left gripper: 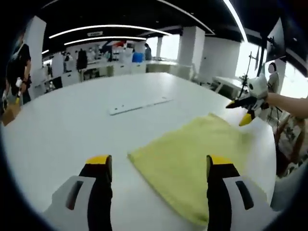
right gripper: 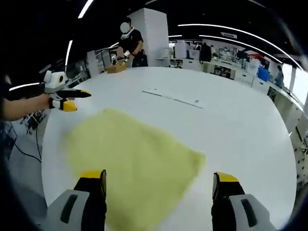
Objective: Fold the garment on the visible template until the final outline fits inside the template.
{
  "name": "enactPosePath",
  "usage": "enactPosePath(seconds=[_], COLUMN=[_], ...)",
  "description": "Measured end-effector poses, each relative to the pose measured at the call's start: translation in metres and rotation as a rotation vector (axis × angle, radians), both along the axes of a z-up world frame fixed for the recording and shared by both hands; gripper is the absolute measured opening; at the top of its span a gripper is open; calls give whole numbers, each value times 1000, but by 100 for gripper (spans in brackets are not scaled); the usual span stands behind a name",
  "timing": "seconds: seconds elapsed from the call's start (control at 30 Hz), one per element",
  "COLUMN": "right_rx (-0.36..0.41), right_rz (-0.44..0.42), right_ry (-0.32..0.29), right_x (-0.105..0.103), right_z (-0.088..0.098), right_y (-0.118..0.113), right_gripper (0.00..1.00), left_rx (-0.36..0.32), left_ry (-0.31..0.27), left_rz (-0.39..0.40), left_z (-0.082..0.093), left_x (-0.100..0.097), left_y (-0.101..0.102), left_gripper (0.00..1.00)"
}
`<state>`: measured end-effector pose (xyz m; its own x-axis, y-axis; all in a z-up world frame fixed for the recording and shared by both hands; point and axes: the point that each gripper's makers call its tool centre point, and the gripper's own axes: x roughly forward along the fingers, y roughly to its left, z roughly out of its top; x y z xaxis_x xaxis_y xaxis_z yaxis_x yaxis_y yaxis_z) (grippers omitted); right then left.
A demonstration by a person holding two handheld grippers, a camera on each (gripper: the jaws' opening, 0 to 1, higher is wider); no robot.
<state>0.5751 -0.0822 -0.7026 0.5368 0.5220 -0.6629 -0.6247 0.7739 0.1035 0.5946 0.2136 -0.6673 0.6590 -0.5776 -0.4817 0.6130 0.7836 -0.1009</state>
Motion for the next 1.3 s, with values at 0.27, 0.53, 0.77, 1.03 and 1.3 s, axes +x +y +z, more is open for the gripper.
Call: enactPosePath(seconds=[0.27,0.53,0.77,1.03,1.3], right_rx=[16,24,29,9,23], right_rz=[34,37,15,-12,-88], right_ry=[14,21,38,58,54], right_x=[-32,-62,-82,-102,-110], right_z=[0,-8,-17,-27,-37], right_y=[2,0,-4,-11,-16], right_gripper=[95,94,91,81,69], left_rx=[-17,-30,-24,31,31], left_ry=[-12,9,33,21,53], left_rz=[-28,-21,-22,-9,34], left_z=[-1,-8,-22,-36,-54], left_x=[-34,-59,-85,-97,-104], left_y=[-3,-3,-5,3,9], left_gripper=[83,83,80,62,38])
